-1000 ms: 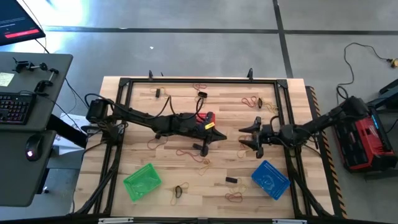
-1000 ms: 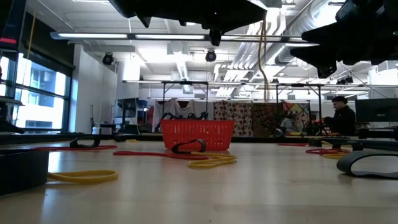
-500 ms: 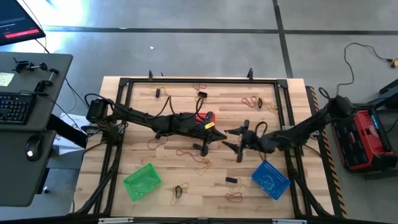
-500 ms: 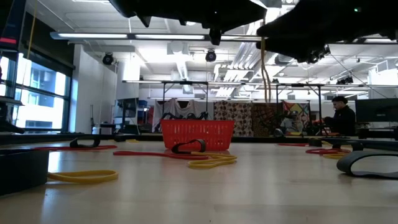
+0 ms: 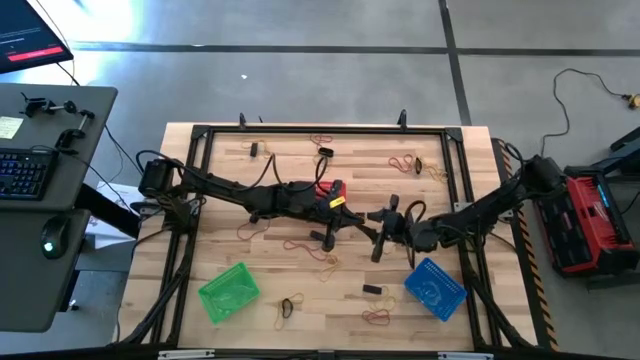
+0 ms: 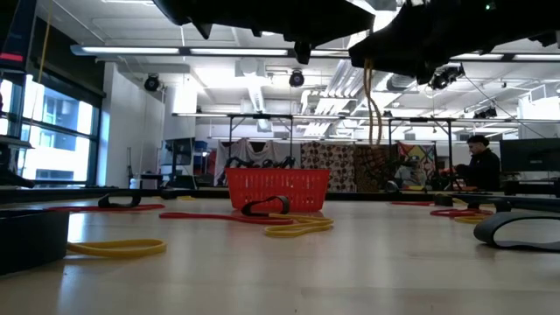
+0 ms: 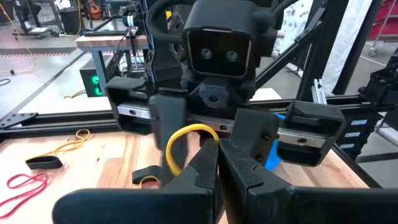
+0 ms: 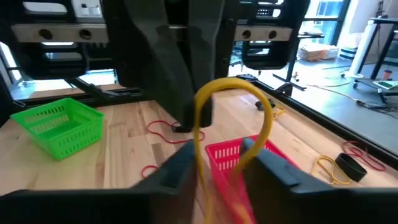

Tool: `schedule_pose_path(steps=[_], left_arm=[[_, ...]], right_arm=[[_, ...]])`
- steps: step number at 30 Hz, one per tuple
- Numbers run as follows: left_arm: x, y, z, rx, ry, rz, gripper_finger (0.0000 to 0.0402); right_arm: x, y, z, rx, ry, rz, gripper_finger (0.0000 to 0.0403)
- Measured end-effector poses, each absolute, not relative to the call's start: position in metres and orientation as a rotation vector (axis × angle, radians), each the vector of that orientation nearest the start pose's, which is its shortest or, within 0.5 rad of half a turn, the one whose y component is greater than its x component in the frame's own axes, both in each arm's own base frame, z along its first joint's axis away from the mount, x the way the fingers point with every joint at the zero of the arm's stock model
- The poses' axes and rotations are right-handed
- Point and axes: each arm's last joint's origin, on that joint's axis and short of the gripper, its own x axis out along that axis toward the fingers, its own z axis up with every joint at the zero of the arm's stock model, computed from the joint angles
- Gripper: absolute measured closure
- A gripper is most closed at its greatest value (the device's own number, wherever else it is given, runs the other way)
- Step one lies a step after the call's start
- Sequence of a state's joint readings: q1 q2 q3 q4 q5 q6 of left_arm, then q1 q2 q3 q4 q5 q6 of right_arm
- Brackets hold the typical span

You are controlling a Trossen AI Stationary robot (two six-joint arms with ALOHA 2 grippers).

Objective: Sort rubber bands into baskets
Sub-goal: Put the yellow rubber band into the blue bin

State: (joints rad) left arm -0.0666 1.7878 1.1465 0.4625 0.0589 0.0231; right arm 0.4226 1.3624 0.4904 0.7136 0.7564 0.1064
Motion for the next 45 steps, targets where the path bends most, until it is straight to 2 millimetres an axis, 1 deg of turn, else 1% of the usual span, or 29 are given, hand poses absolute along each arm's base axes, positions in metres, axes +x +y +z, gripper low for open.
schedule_pose_path(steps=[3,5,8,10,16,20,25,29,34,38,42,45], left_arm=[[0.403,-0.029,0.246,0.034,0.178,-0.128,0.0396],[0.403,-0.029,0.246,0.038,0.178,-0.128,0.0387],[0.403,-0.029,0.245,0.038,0.179,-0.129,0.0367],[0.403,-0.029,0.245,0.039,0.181,-0.129,0.0349],[0.401,-0.03,0.242,0.039,0.226,-0.133,0.0285],[0.401,-0.037,0.241,0.046,0.233,-0.122,0.0245],[0.399,-0.047,0.241,0.122,0.24,-0.066,0.0208],[0.398,-0.055,0.24,0.132,0.237,-0.097,0.0193],[0.393,-0.061,0.234,0.116,0.188,-0.136,0.019],[0.387,-0.063,0.226,0.082,0.133,-0.156,0.019],[0.382,-0.062,0.218,0.064,0.124,-0.154,0.019],[0.381,-0.061,0.215,0.053,0.138,-0.152,0.019]], right_arm=[[0.241,0.09,0.199,0.017,0.113,-0.328,0.037],[0.24,0.092,0.199,0.014,0.114,-0.323,0.0393],[0.24,0.093,0.199,0.018,0.113,-0.318,0.0389],[0.24,0.093,0.199,0.021,0.113,-0.315,0.0394],[0.238,0.093,0.202,0.037,0.11,-0.304,0.0401],[0.228,0.096,0.209,0.056,0.124,-0.291,0.0402],[0.213,0.096,0.217,0.105,0.158,-0.297,0.0402],[0.211,0.102,0.233,0.104,0.257,-0.292,0.0402],[0.213,0.111,0.257,0.123,0.434,-0.321,0.0402],[0.21,0.118,0.273,0.201,0.565,-0.31,0.0403],[0.205,0.128,0.285,0.28,0.687,-0.256,0.0403],[0.199,0.133,0.291,0.333,0.788,-0.26,0.0403]])
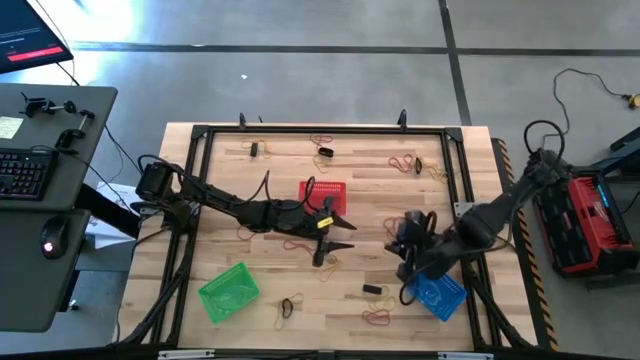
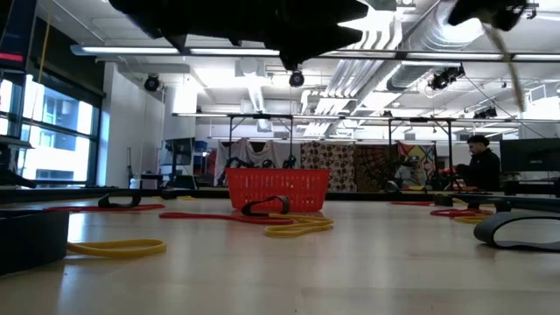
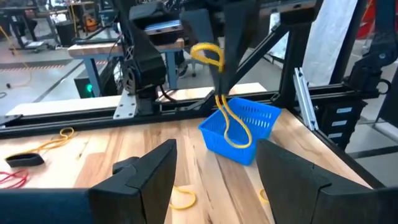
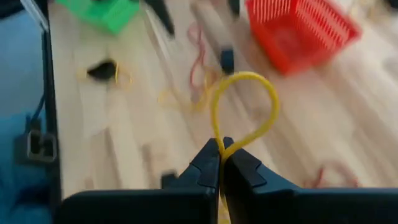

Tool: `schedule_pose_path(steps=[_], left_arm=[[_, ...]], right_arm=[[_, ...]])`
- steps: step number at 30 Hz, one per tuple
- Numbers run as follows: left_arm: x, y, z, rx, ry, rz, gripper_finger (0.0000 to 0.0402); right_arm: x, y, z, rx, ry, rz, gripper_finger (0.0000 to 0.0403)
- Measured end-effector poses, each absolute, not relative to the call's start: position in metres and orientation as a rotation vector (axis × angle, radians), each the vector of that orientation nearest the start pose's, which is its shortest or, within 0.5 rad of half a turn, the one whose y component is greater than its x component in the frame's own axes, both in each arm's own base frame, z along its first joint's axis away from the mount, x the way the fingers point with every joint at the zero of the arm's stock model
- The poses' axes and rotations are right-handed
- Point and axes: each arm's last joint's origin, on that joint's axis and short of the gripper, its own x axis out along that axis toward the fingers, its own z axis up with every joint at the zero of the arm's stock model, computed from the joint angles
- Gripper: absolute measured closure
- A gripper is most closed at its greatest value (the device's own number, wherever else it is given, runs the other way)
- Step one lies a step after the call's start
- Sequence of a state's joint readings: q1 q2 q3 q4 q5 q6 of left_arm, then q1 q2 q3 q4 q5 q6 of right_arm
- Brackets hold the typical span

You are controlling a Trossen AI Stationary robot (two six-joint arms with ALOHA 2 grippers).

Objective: Sort rubber bands into baskets
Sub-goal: Put the yellow rubber band into the blue bin

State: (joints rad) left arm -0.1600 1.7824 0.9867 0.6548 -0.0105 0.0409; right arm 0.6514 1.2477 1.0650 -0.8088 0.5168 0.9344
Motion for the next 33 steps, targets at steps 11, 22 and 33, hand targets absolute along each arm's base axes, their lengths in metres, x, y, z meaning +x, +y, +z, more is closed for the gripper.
schedule_pose_path(steps=[11,22,33], left_arm=[[0.38,-0.066,0.215,0.055,0.135,-0.164,0.019],[0.38,-0.067,0.221,0.043,0.079,-0.205,0.019],[0.38,-0.067,0.224,0.039,0.043,-0.234,0.019]], right_arm=[[0.167,0.159,0.278,0.44,1.145,-0.411,0.0403],[0.148,0.186,0.253,0.412,1.322,-0.512,0.0403],[0.141,0.186,0.194,0.436,1.452,-0.52,0.0403]])
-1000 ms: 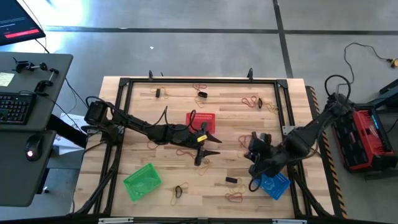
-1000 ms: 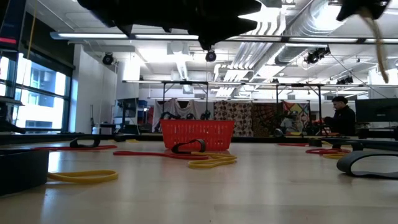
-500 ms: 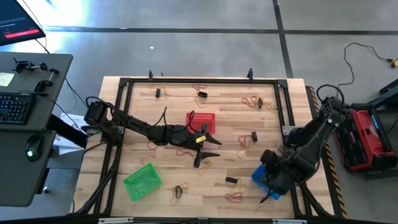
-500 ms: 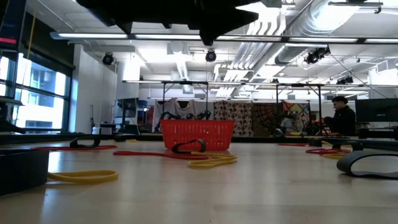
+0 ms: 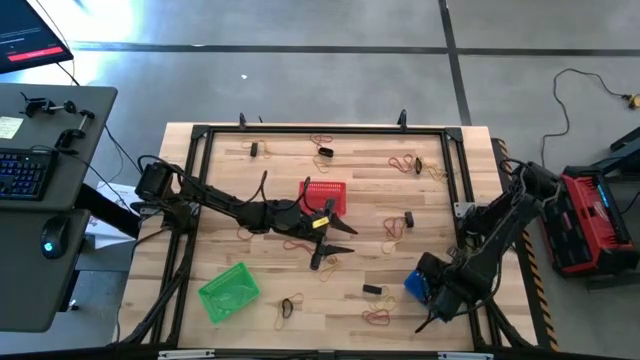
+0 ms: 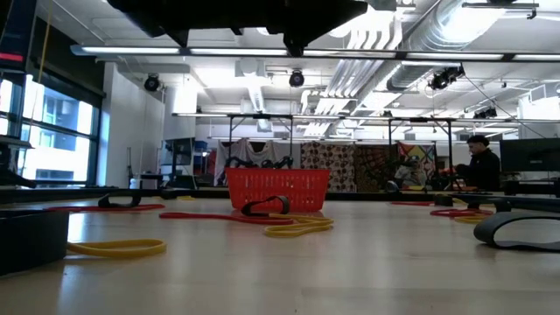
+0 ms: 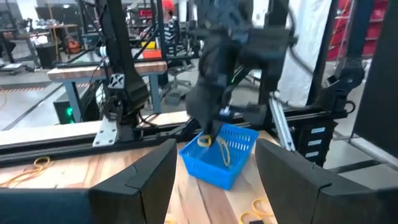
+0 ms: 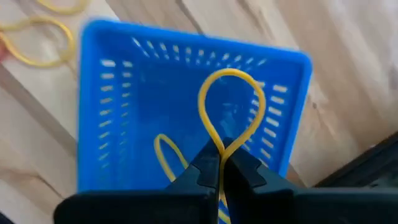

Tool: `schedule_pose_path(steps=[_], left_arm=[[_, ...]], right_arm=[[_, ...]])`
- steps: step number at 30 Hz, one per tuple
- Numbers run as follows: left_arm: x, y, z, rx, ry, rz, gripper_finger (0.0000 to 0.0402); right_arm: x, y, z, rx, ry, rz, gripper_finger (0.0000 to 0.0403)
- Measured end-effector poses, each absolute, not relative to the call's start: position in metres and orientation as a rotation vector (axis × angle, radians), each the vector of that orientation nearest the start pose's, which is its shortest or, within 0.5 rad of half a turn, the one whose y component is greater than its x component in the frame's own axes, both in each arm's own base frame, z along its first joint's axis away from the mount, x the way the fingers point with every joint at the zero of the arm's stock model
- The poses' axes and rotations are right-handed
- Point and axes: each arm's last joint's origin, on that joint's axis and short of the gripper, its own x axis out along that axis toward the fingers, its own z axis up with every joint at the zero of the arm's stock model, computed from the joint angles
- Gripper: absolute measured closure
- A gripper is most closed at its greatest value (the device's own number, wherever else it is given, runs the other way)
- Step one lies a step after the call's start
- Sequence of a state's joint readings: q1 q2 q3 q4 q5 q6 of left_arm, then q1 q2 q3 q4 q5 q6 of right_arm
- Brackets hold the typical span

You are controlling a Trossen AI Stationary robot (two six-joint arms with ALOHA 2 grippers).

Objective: Sort rubber bands into baskets
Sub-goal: Put the yellow rubber band into the blue bin

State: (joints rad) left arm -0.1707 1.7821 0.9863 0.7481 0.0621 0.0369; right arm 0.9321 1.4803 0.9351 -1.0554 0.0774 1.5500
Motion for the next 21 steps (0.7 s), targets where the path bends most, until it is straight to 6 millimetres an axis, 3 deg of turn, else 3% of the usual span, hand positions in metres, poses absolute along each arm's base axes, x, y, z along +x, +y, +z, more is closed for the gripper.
schedule_pose_path(steps=[14,21], left_arm=[[0.38,-0.068,0.224,0.038,0.045,-0.241,0.019],[0.38,-0.068,0.224,0.038,0.046,-0.241,0.019]], right_arm=[[0.134,0.18,0.147,0.584,1.483,-0.457,0.0403],[0.134,0.18,0.143,0.601,1.477,-0.438,0.0391]])
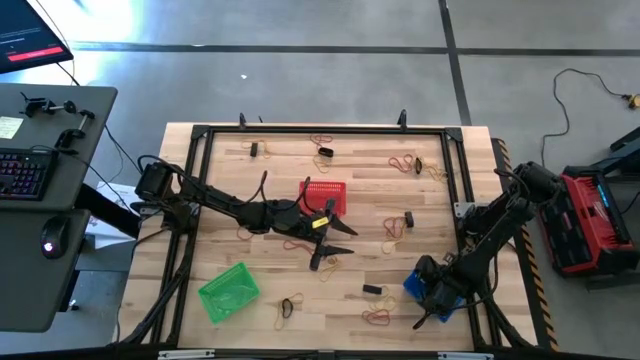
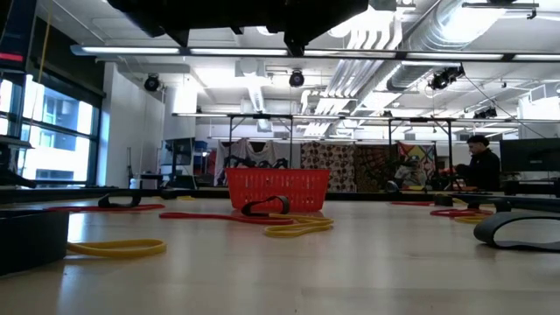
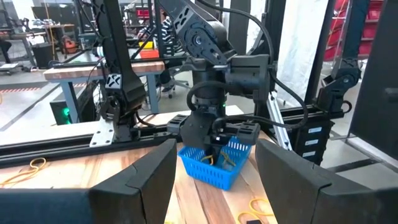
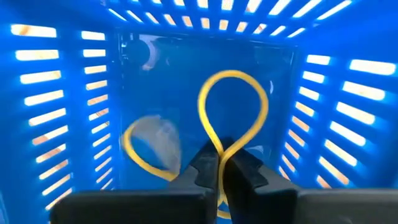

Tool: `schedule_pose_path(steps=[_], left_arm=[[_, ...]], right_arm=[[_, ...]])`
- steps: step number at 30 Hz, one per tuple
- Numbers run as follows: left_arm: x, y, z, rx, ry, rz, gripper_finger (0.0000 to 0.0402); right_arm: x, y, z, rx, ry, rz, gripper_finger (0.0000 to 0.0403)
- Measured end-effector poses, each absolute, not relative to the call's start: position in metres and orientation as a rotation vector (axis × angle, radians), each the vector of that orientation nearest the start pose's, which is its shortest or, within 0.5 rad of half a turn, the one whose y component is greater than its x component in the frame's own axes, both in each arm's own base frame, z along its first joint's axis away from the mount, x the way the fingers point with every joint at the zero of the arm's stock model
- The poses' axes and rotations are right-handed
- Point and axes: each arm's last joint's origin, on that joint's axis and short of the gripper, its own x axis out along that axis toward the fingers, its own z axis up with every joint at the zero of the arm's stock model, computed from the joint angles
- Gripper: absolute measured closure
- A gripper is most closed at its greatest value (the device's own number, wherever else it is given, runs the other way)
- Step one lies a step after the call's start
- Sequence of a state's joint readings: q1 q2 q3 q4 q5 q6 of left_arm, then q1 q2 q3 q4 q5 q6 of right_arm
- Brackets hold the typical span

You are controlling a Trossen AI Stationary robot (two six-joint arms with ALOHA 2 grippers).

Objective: Sort rubber bands into baskets
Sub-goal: Put the yellow rubber band into the blue bin, then put the black rubber band into the green bin

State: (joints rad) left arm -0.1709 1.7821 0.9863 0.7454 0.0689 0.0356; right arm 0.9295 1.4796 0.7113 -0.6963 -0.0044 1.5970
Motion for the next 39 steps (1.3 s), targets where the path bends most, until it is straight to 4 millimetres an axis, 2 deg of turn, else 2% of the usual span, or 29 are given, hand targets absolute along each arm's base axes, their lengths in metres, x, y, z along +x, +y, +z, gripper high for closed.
schedule_pose_path(steps=[3,10,14,17,23,32,35,39], left_arm=[[0.38,-0.068,0.222,0.039,0.061,-0.241,0.019],[0.38,-0.067,0.221,0.042,0.077,-0.219,0.019],[0.38,-0.066,0.22,0.037,0.084,-0.197,0.019],[0.38,-0.065,0.219,0.016,0.099,-0.163,0.019],[0.377,-0.064,0.219,0.027,0.152,-0.156,0.019],[0.351,-0.055,0.253,0.086,0.249,-0.152,0.0199],[0.346,-0.054,0.257,0.095,0.264,-0.154,0.0221],[0.346,-0.054,0.257,0.1,0.269,-0.154,0.0268]], right_arm=[[0.134,0.18,0.143,0.603,1.477,-0.436,0.0366],[0.135,0.18,0.144,0.613,1.497,-0.438,0.0278],[0.142,0.183,0.155,0.598,1.504,-0.405,0.0243],[0.148,0.184,0.167,0.569,1.508,-0.396,0.0237],[0.156,0.185,0.199,0.504,1.531,-0.423,0.026],[0.16,0.185,0.256,0.38,1.479,-0.474,0.0335],[0.163,0.186,0.264,0.359,1.437,-0.444,0.0357],[0.17,0.18,0.264,0.254,1.377,-0.411,0.0378]])
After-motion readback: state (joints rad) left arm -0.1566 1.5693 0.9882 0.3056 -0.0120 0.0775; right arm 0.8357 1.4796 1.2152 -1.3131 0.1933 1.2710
